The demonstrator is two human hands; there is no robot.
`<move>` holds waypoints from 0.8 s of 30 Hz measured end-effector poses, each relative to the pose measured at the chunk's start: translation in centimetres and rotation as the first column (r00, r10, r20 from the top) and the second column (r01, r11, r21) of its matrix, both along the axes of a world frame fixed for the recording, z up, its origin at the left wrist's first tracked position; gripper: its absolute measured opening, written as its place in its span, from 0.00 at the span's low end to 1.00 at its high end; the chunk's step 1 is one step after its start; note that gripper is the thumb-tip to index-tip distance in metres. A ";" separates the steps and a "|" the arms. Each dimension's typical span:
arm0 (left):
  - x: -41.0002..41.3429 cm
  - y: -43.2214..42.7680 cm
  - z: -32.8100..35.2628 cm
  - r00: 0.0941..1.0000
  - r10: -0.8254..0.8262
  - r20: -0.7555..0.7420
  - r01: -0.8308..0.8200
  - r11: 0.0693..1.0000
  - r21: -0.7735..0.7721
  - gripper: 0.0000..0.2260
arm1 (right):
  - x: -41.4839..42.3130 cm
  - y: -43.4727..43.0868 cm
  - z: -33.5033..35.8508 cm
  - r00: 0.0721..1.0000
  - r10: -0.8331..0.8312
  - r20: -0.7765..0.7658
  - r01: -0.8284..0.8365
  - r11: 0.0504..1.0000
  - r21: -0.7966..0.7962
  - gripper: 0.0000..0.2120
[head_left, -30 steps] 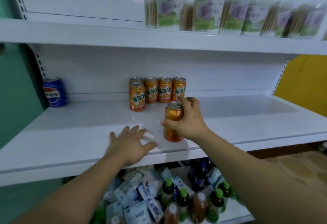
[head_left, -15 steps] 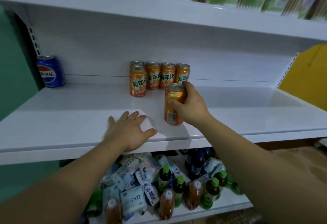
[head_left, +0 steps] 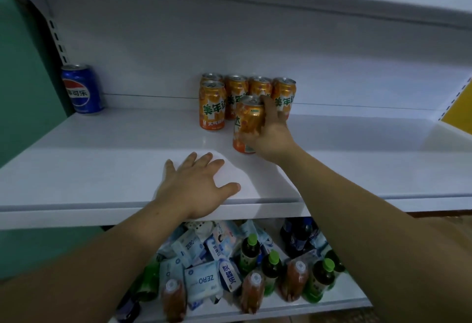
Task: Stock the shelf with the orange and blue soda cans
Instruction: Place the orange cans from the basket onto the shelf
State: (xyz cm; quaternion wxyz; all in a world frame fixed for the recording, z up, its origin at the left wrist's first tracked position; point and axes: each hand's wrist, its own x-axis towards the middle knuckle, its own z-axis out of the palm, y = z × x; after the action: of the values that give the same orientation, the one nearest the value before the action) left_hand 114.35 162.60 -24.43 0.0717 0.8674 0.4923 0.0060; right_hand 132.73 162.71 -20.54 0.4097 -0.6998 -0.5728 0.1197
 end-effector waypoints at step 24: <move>-0.1 0.1 -0.3 1.000 0.001 0.019 -0.001 1.000 0.000 0.35 | 1.0 8.5 -2.5 0.997 -0.071 -0.041 0.071 0.997 -0.006 0.31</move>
State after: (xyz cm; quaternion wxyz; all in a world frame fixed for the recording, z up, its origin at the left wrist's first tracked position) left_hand 114.25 162.67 -24.76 0.0761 0.8672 0.4919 0.0144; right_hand 133.78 171.20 -23.07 0.4237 -0.7181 -0.5387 0.1207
